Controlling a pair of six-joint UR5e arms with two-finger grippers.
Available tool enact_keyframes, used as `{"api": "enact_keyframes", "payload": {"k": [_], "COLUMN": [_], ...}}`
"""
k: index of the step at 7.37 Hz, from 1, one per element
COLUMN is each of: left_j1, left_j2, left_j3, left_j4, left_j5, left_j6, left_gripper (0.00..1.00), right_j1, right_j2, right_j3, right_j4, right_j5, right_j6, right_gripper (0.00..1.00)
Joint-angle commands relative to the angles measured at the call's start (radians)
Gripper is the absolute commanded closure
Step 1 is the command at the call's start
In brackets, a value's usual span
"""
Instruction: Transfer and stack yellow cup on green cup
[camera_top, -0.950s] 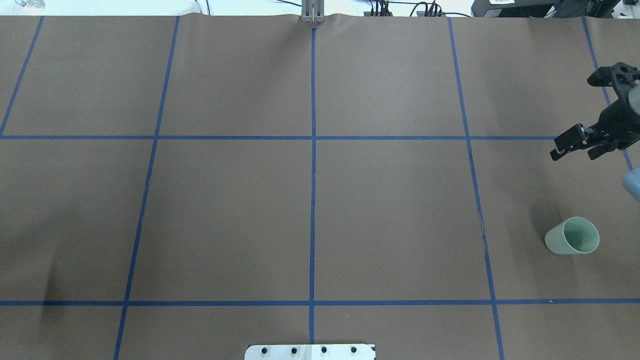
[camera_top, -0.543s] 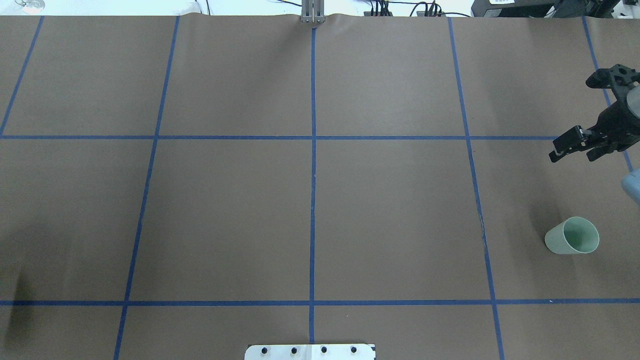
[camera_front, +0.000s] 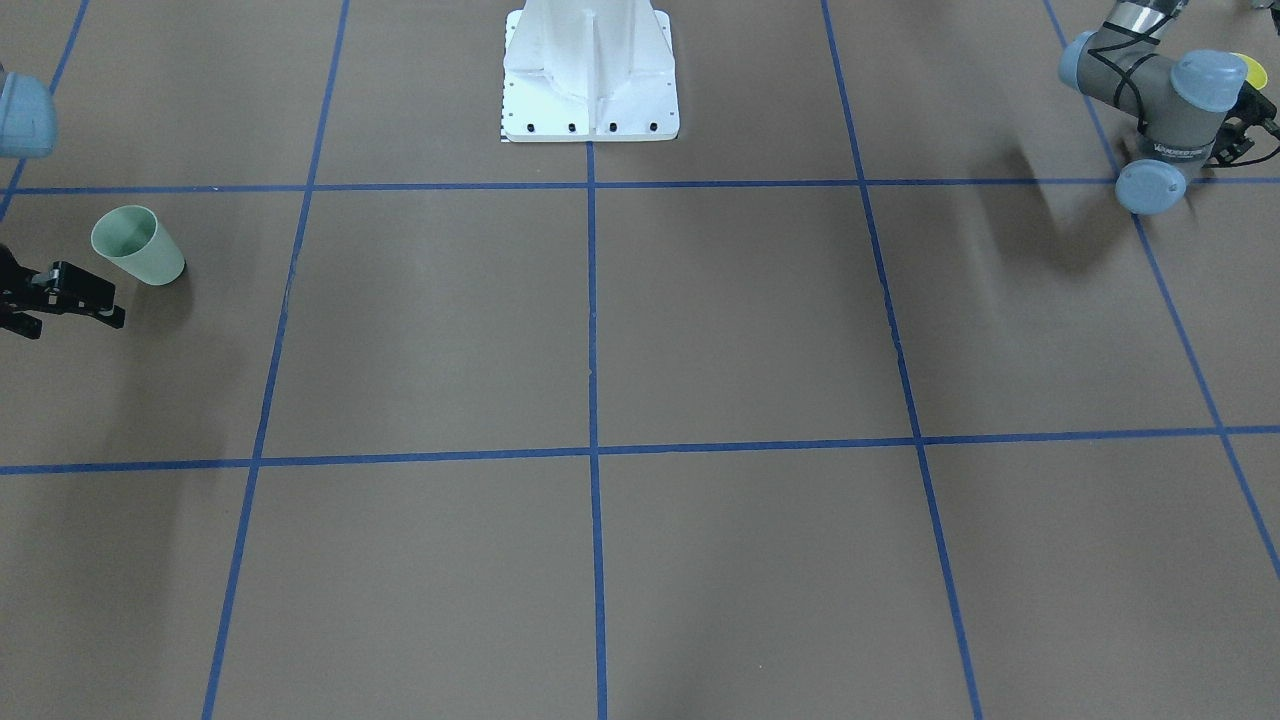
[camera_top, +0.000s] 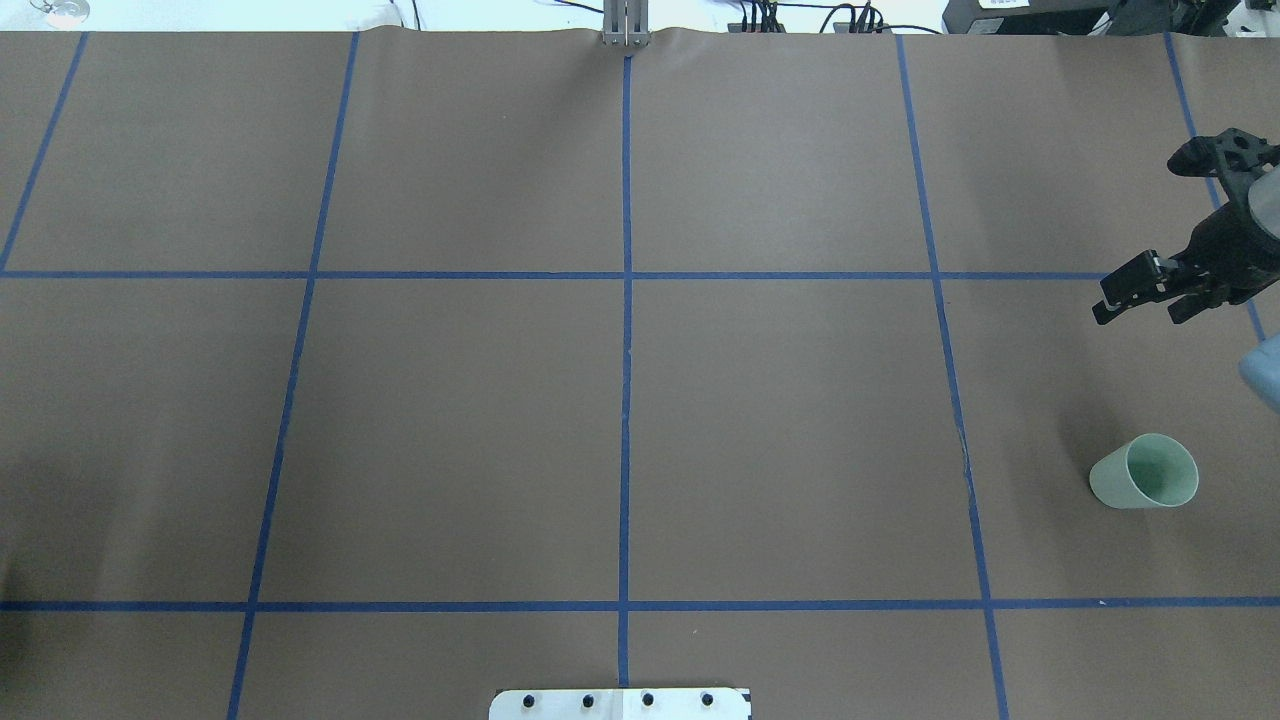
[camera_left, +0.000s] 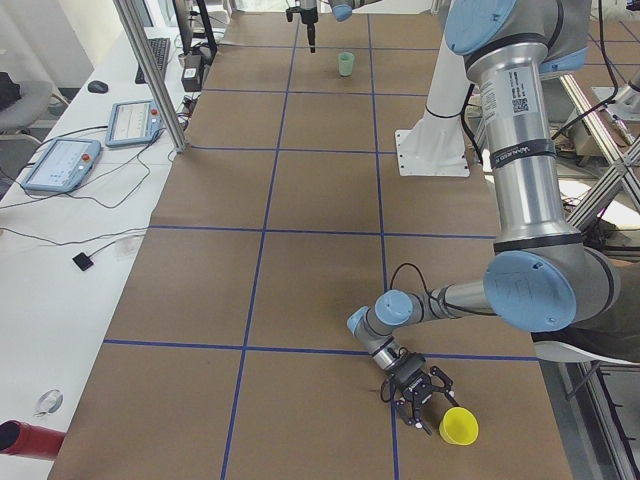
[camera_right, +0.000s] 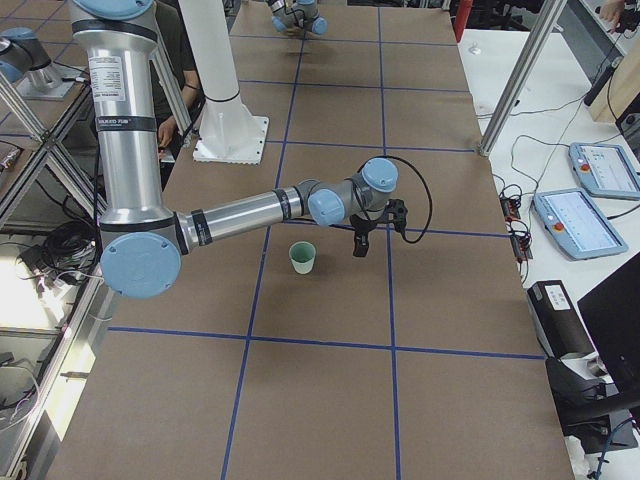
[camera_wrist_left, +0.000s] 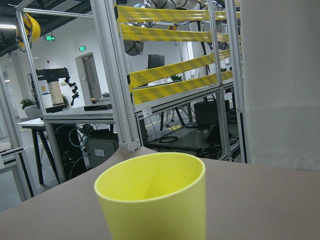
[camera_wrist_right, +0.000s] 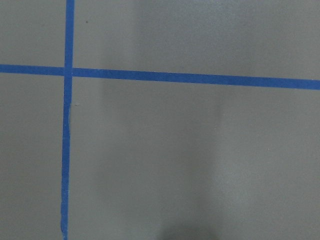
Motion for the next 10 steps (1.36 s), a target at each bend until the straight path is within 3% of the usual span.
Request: {"api": "enact_keyframes", "payload": {"k": [1, 10], "left_j1": [0.002, 0.012], "left_j2": [0.005, 0.008], "left_j3": [0.001, 0.091], "left_j4": [-0.004, -0.073], "left_j5": [-0.019, -0.079], "left_j6": [-0.027, -0.052], "left_gripper": [0.02, 0.02], "right_j1": [-0.004, -0.021], "right_j2": [0.002, 0.006], "right_j3": [0.001, 0.035], "right_j4": [0.000, 0.000], "right_j5": [0.001, -0.004], "right_j6": [0.003, 0.072], "right_gripper": [0.01, 0.01]}}
